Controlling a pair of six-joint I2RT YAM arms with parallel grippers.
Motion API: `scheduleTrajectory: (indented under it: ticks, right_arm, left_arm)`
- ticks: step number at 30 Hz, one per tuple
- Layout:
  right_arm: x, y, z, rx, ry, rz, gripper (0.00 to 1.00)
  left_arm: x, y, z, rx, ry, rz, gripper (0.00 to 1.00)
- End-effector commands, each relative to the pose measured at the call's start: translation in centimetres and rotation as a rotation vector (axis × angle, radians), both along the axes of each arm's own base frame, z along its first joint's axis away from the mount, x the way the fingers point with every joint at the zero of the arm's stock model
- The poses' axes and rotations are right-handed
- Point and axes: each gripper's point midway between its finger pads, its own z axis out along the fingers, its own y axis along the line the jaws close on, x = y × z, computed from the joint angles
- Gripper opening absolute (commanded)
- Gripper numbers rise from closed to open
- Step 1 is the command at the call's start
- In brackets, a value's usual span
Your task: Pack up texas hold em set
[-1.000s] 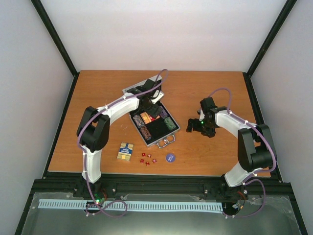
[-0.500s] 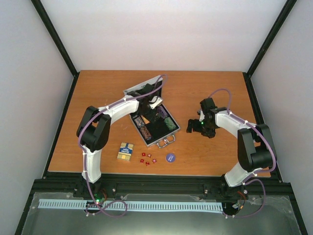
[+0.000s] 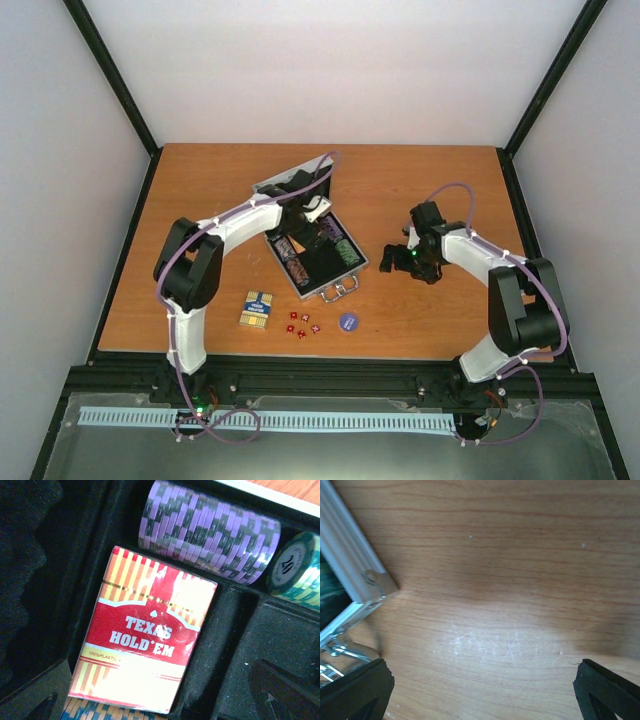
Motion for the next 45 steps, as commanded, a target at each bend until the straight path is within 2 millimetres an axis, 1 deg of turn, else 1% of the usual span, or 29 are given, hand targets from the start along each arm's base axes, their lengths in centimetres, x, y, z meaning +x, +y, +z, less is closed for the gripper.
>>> scheduleTrajectory:
  ticks: [1, 4, 7, 11, 14, 17, 19, 21, 23, 28, 31, 34, 37, 41, 43, 45]
  right_arm:
    - [1.0, 0.5, 2.2, 0.047, -0.09, 0.029, 1.0]
    - [1.2, 0.5, 2.6, 0.041, -0.107, 0.034, 1.0]
    - [1.4, 0.8, 3.1, 0.058, -0.122, 0.04, 1.0]
    - [1.7, 2.1, 4.7, 0.141, -0.177, 0.078, 0.99]
    - [2.1, 2.8, 6.1, 0.182, -0.226, 0.099, 0.99]
    - [2.5, 3.2, 6.8, 0.201, -0.245, 0.109, 0.99]
    - [2.8, 3.5, 7.2, 0.222, -0.25, 0.113, 0.98]
    - [3.2, 4.1, 7.7, 0.254, -0.26, 0.12, 0.97]
    - [3.6, 5.0, 8.7, 0.308, -0.28, 0.14, 0.96]
    - [4.5, 6.8, 10.7, 0.367, -0.326, 0.178, 0.96]
    - [4.8, 8.0, 11.4, 0.399, -0.33, 0.213, 0.95]
    - [4.9, 9.6, 11.3, 0.41, -0.318, 0.248, 0.95]
    - [5.2, 11.6, 11.7, 0.438, -0.323, 0.28, 0.95]
    - [5.6, 14.5, 12.5, 0.52, -0.337, 0.281, 0.94]
    - [5.8, 15.8, 12.8, 0.541, -0.357, 0.284, 0.94]
    - [6.0, 17.1, 13.1, 0.546, -0.383, 0.293, 0.94]
  left_arm:
    - [0.9, -0.2, 5.2, -0.051, -0.076, -0.002, 1.0]
    - [0.3, -0.8, 7.2, -0.107, -0.081, -0.028, 1.0]
    - [-0.9, -1.4, 8.6, -0.156, -0.067, -0.073, 1.0]
    - [-2.9, -1.8, 10.0, -0.21, -0.026, -0.129, 1.0]
    - [-4.5, -2.3, 11.8, -0.281, -0.012, -0.155, 1.0]
    - [-6.1, -3.1, 13.7, -0.371, 0.017, -0.186, 1.0]
    - [-7.0, -3.5, 14.5, -0.414, 0.045, -0.206, 1.0]
    - [-7.9, -3.8, 14.9, -0.441, 0.079, -0.224, 1.0]
    - [-8.8, -3.9, 15.5, -0.467, 0.098, -0.241, 1.0]
    - [-10.6, -4.3, 17.6, -0.544, 0.126, -0.286, 1.0]
    - [-11.0, -4.5, 18.8, -0.576, 0.117, -0.295, 1.0]
    - [-11.3, -4.5, 20.8, -0.61, 0.088, -0.303, 1.0]
    - [-11.7, -4.2, 23.3, -0.633, 0.044, -0.302, 1.0]
    - [-12.1, -2.4, 27.9, -0.647, -0.098, -0.244, 1.0]
    - [-11.6, -0.7, 30.0, -0.635, -0.21, -0.156, 1.0]
    - [-10.9, 1.6, 31.7, -0.609, -0.329, -0.036, 1.0]
